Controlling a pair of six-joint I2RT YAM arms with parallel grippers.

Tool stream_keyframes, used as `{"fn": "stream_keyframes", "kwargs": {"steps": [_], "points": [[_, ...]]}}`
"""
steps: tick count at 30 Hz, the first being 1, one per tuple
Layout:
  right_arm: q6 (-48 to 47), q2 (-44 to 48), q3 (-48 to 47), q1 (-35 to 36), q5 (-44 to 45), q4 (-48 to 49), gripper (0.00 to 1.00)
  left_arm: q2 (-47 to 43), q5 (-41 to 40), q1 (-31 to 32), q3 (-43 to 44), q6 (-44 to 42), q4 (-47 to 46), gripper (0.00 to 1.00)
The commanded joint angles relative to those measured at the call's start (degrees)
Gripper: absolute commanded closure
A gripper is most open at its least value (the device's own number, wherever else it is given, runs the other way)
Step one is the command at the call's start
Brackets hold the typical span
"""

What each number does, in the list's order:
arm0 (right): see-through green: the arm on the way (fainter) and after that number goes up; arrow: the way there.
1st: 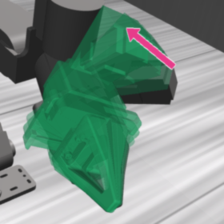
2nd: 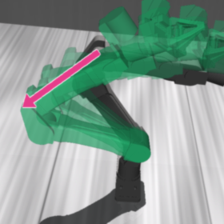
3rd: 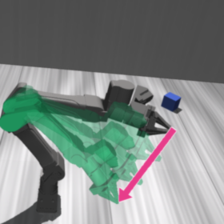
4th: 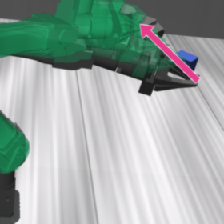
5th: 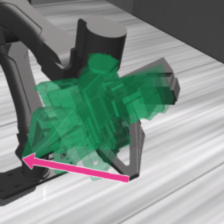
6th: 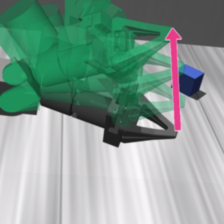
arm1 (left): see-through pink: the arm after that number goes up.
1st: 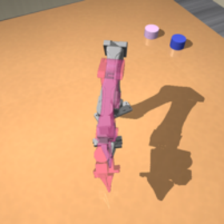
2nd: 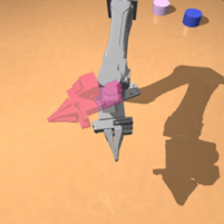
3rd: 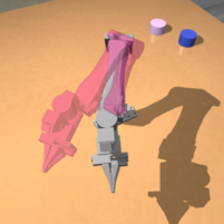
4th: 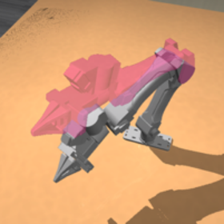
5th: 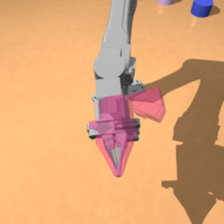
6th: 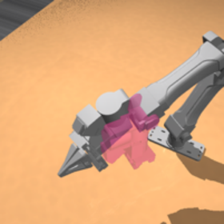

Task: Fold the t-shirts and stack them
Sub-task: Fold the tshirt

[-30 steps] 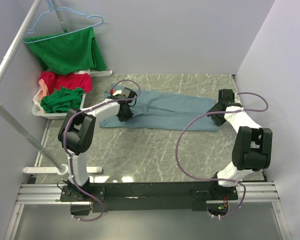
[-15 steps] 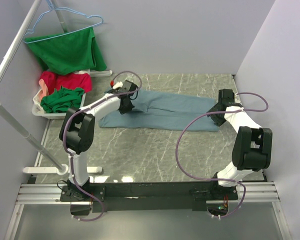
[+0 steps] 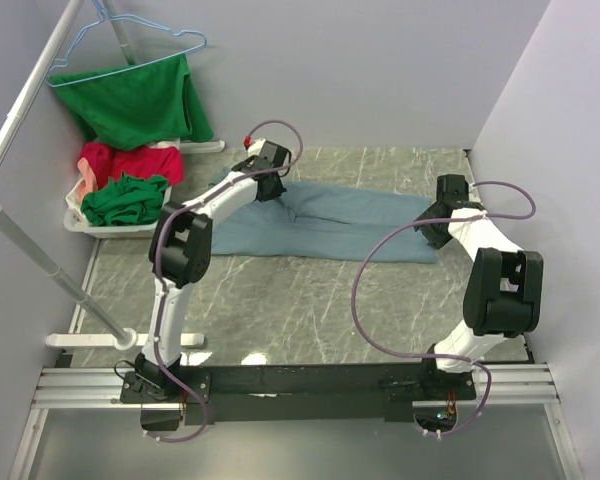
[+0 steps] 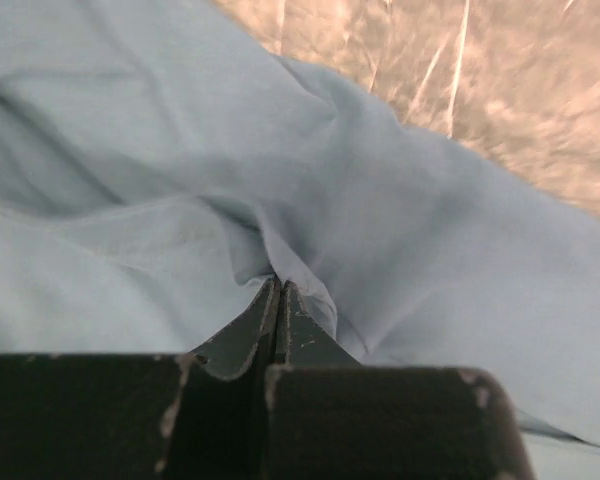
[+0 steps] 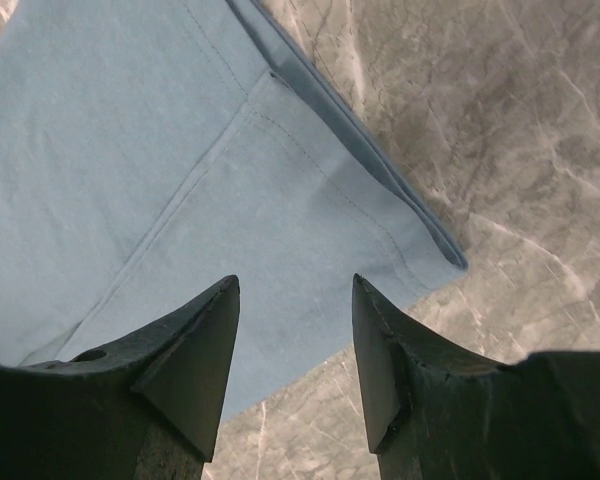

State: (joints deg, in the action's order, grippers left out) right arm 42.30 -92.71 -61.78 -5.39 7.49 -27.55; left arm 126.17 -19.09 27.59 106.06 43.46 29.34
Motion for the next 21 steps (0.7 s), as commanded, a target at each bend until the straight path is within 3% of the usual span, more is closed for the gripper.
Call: {"fn": "stream_keyframes", "kwargs": {"steps": [1, 9, 10, 11, 13, 14, 17, 21], "points": [[-0.2, -1.25, -1.94, 0.29, 0.6, 0.57, 0.44, 3.64, 4.49, 0.27, 3.19, -6.8, -6.9, 0.99], [-0.56, -1.16, 0.43, 0.38, 0.07, 1.36, 0.45, 1.27, 8.46, 0.35, -0.94, -11.91, -18.53, 0.98], [-0.56, -1.16, 0.6, 0.55, 0.07, 1.45, 0.45, 1.1, 8.2, 0.35, -0.94, -12.17, -18.88, 0.93], [-0.82, -1.25, 0.78, 0.55, 0.07, 1.53, 0.45, 0.75, 6.28, 0.44, -0.6, -12.17, -18.54, 0.77], [-1.17, -1.42, 0.52, 0.73, 0.34, 1.01, 0.44, 0.13, 4.08, 0.35, -0.59, -12.26, -18.36, 0.64], [-1.52, -1.51, 0.0, 0.82, 0.6, 0.92, 0.44, -1.0, 2.93, 0.44, -1.29, -12.09, -18.27, 0.52], [-3.01, -2.04, -1.58, 1.52, 1.48, 0.04, 0.43, -4.95, -0.68, 0.35, -5.23, -11.47, -19.14, 0.36], [-4.68, -3.09, -3.87, 2.57, 1.3, -0.75, 0.39, -9.36, -2.7, 0.44, -9.2, -9.72, -18.1, 0.32]]}}
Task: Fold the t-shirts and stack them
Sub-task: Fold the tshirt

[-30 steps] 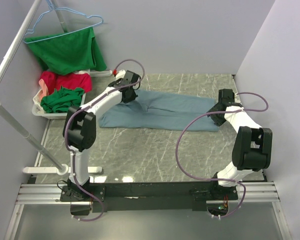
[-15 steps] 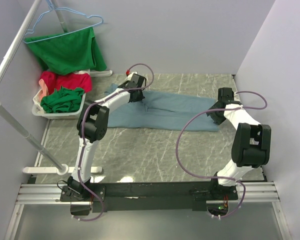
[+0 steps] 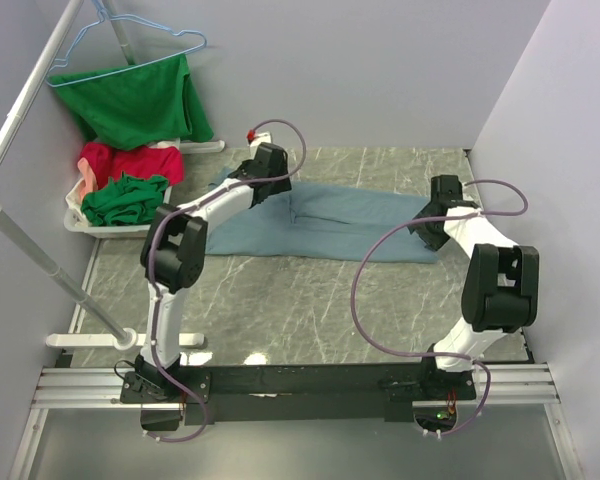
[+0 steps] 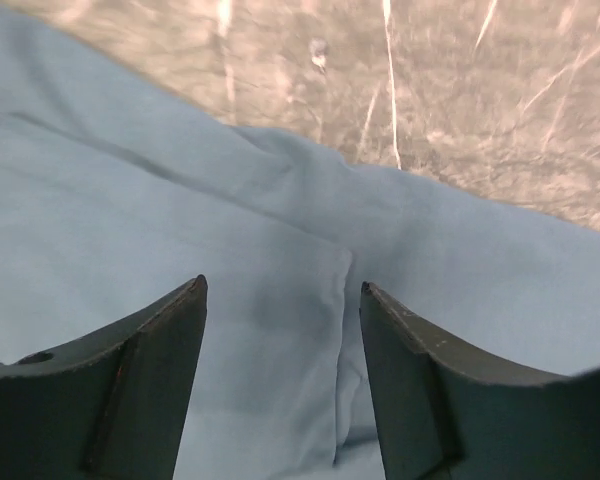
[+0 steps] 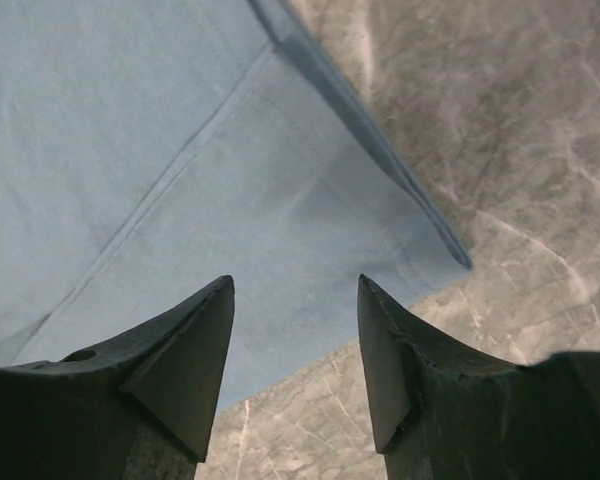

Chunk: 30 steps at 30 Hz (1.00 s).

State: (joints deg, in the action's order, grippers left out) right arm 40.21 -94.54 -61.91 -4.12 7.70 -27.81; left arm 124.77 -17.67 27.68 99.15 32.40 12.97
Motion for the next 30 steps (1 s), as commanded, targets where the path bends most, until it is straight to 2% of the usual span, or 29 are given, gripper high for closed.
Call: {"fn": "stream_keyframes", "kwargs": {"steps": [1, 2, 3, 6, 11, 18, 20, 30], "points": [[-2.85, -1.43, -4.09, 1.57, 0.91, -0.92, 0.39, -8.4, -4.82, 0.27, -2.56, 2.04, 1.32, 0.32], [-2.94, -1.78, -4.79, 2.35, 1.0, -1.1, 0.38, -8.93, -5.61, 0.27, -2.91, 2.75, 2.92, 0.32], [-3.03, -1.87, -4.89, 2.88, 0.91, -0.93, 0.32, -9.1, -6.23, 0.27, -2.91, 5.02, 5.37, 0.32], [-4.25, -3.01, -5.67, 5.25, -0.93, -0.92, 0.28, -8.84, -6.67, 0.27, -3.27, 8.97, 12.85, 0.33], [-5.49, -9.07, -9.54, 7.55, -1.29, -3.74, 0.28, -8.4, -4.83, 0.27, -6.07, 14.52, 19.72, 0.34], [-6.19, -13.65, -9.55, 7.72, -2.34, -4.26, 0.29, -11.3, -4.38, 0.18, -11.52, 16.99, 19.46, 0.33], [-6.19, -14.26, -9.2, 7.81, -2.69, -4.71, 0.37, -12.09, -4.74, 0.0, -12.14, 16.99, 19.46, 0.33], [-5.67, -11.54, -4.63, 9.39, -4.27, -8.92, 0.35, -13.33, -6.76, -1.4, -7.75, 15.23, 21.22, 0.33]]}}
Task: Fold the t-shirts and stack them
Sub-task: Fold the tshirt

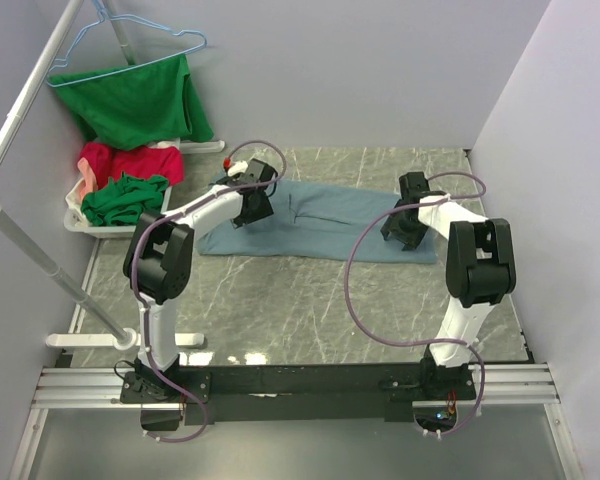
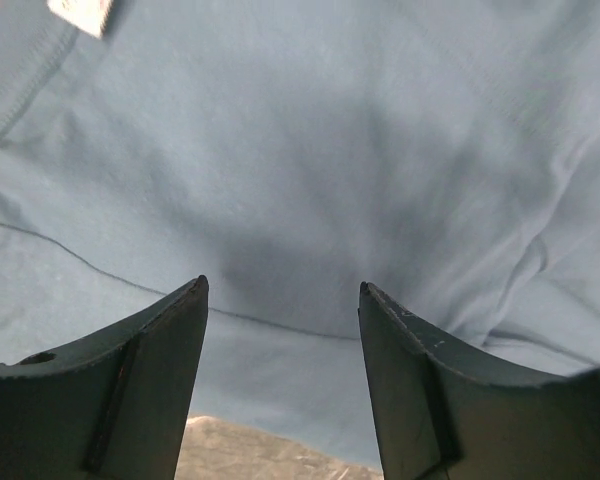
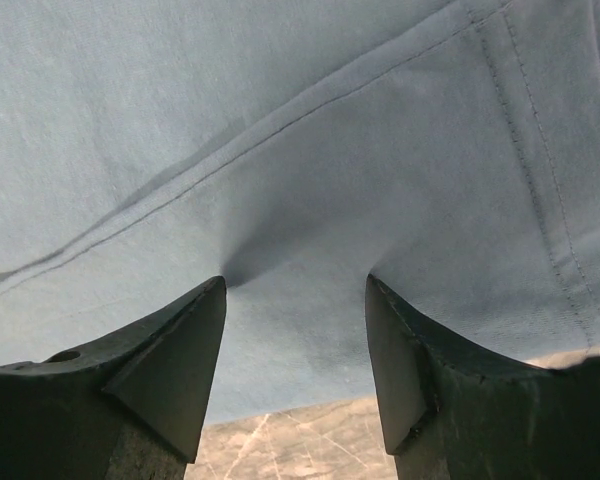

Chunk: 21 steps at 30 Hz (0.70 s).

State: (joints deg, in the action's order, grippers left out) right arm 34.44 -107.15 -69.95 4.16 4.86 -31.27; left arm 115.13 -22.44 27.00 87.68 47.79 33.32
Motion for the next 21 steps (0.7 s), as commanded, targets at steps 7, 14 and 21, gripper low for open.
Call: {"fn": "stream_keyframes", "kwargs": {"steps": [7, 14, 21], "points": [[3.61, 5.55, 10.26, 6.81, -3.63, -6.08, 0.35, -4.56, -2.52, -2.22, 5.4, -1.03, 1.84, 0.33], [9.06, 9.76, 17.47, 15.86, -3.72, -6.09, 0.36, -2.81, -2.53, -3.89, 8.21, -2.87, 4.29, 0.32], [15.13, 16.0, 24.5, 23.96, -3.98, -6.26, 0.36, 4.82, 1.51, -5.3, 11.9, -2.79, 6.67, 0.33]]}}
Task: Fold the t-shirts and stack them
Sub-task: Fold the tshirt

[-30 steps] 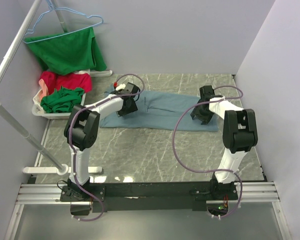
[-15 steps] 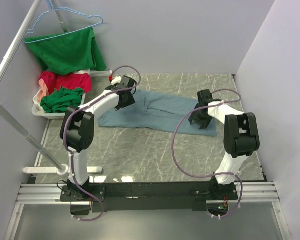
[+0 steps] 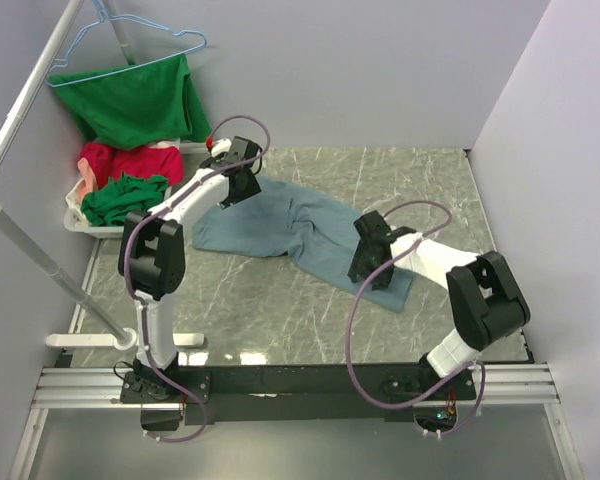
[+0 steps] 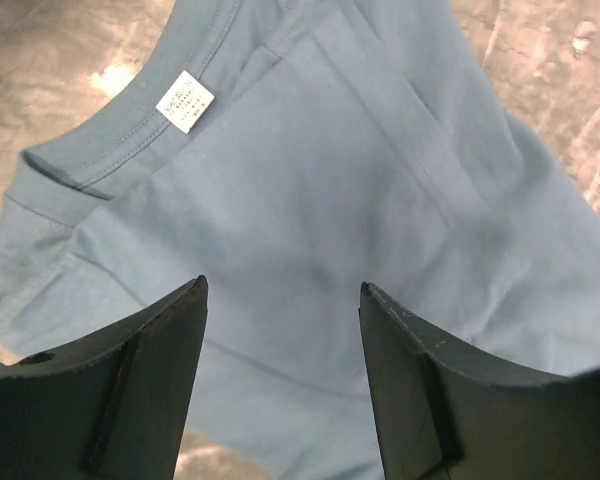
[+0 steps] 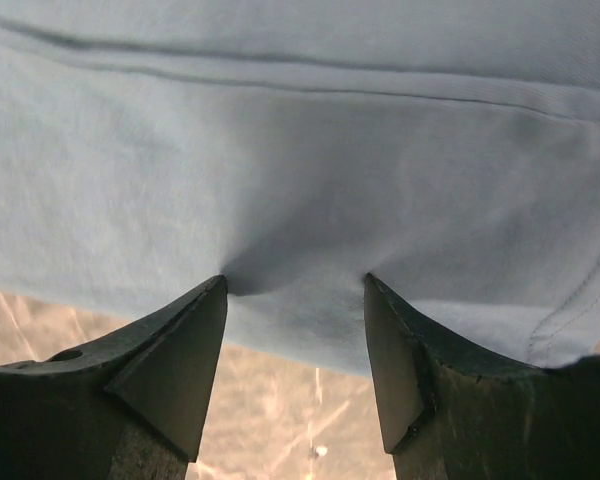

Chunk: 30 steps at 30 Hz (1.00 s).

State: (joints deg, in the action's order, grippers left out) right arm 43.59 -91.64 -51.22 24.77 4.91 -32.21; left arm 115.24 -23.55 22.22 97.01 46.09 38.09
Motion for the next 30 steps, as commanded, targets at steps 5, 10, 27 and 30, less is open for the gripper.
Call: {"fn": "stream_keyframes", "kwargs": {"steps": [5, 10, 27, 30], "points": [[8.26, 4.71, 8.41, 7.38, -4.03, -6.64, 0.36, 11.22, 5.09, -0.51, 6.43, -0.82, 2.6, 0.32], [9.23, 7.25, 10.53, 9.76, -4.38, -7.52, 0.36, 17.55, 6.59, -0.68, 11.26, -0.12, 2.17, 0.32], [13.18, 3.76, 11.77, 23.03, -8.07, -5.67, 0.37, 31.97, 18.8, -3.06, 27.18, -0.56, -10.39, 0.3], [13.18, 1.12, 8.6, 25.05, -8.16, -5.85, 0.37, 32.68, 21.52, -3.06, 27.79, -0.91, -14.7, 0.28]]}}
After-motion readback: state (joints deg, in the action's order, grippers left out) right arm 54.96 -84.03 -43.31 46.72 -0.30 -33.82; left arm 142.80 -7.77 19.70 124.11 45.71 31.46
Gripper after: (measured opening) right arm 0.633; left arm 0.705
